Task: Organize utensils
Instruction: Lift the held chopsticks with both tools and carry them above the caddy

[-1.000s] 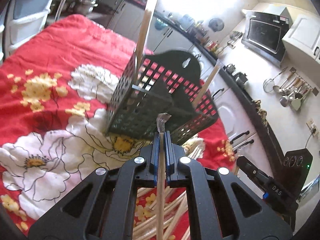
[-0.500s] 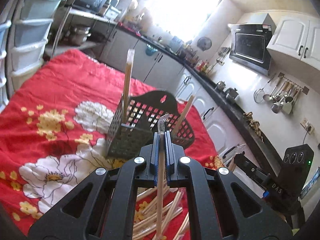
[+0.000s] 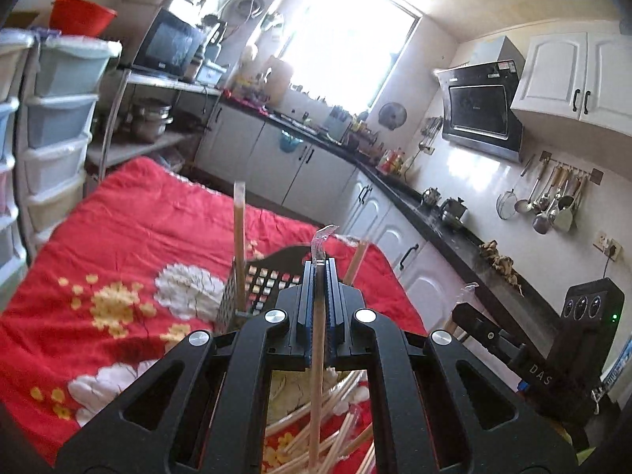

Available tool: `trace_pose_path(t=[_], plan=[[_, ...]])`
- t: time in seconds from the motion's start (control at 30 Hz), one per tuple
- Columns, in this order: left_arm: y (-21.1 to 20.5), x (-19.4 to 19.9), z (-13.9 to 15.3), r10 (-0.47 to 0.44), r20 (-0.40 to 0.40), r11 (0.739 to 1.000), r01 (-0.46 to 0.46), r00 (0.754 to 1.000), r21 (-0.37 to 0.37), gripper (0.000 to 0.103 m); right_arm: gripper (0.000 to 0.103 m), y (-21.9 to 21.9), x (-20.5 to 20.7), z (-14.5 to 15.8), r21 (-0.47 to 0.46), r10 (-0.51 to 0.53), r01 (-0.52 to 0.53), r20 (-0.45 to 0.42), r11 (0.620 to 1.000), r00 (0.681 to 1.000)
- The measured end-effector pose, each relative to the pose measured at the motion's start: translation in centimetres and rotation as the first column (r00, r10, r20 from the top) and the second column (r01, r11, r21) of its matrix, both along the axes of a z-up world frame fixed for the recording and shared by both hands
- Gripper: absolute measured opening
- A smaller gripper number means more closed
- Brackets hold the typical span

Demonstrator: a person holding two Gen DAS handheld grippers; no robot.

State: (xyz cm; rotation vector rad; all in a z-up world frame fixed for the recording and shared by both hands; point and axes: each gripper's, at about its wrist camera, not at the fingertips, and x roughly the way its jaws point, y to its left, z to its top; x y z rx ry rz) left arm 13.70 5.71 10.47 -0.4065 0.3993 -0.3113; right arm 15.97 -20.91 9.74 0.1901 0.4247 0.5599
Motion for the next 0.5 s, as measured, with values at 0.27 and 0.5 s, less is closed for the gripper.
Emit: trace_pose_path(t=[0.27,0.5], plan=[[0.1,0.5,2.3,0.018,0.06,1.0,-0.019,0.998,0.018,0.002,0.006,1.4,0.4,1.8,-0.002,0.028,-0.028,0.051,1.0,0.998],[0.3,1.0,4.2,0.054,0.112,0.998,-0.058,0.992,0.035,0.002,0.006,2.4,1.3,3.4,-0.006,0.03,-0.029,0.096,1.0,0.995]])
